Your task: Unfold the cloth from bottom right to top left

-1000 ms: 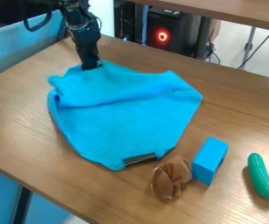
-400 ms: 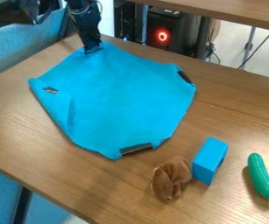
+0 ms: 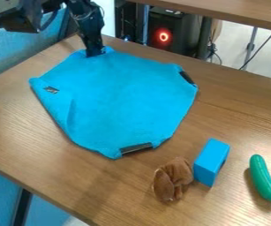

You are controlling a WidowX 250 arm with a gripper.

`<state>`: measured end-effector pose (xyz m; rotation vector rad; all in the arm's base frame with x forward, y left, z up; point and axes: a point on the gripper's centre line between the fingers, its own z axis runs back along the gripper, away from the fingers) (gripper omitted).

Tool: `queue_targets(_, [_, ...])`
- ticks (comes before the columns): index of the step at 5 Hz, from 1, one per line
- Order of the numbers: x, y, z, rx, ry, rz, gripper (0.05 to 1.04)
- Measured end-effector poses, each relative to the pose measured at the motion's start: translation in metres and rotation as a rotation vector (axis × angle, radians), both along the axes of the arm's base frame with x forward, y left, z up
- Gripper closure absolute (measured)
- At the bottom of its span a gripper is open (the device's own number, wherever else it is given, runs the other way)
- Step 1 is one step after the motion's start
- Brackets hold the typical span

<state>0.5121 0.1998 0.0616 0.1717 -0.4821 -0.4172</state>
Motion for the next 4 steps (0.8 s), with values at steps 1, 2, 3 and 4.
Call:
queue_targets(1, [-0.011,-0.006,0.0,-0.031,-0.031,-0.067,0.294])
queue_targets(2, [-0.019,-0.014,0.019,-0.035,-0.1,-0.087,0.102])
queue_targets(3, [-0.027,-0.021,0.04,-0.021,-0.155,-0.104,0.083])
queue_targets(4, [-0.044,-0.031,0.07,-0.017,-0.161,-0.14,0.083])
